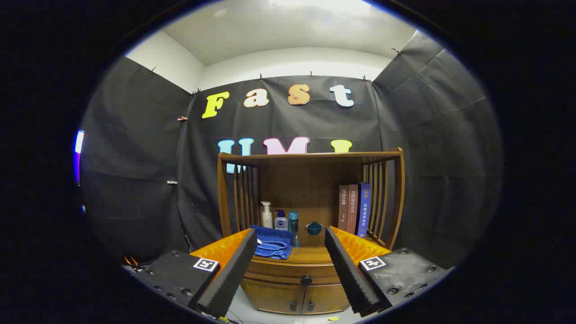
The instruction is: Pull open the drawer, take out the items inside it, and place them on the countertop above the cabinet.
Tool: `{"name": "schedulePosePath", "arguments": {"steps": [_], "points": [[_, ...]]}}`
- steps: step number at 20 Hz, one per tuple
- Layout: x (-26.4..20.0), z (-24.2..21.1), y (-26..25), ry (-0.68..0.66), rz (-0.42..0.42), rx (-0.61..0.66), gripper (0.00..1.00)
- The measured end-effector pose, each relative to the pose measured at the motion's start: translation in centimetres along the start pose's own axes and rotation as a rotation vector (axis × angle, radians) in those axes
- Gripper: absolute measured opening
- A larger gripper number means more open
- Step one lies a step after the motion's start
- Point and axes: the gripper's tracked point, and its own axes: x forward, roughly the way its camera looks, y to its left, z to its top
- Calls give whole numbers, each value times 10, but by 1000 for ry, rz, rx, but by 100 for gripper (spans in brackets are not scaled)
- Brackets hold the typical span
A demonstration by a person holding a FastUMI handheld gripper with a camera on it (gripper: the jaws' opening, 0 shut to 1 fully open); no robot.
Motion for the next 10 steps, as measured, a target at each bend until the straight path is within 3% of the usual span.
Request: {"name": "schedulePosePath", "arguments": {"steps": [10], "points": [[7,-9,-6,25,-4,-5,98]]}}
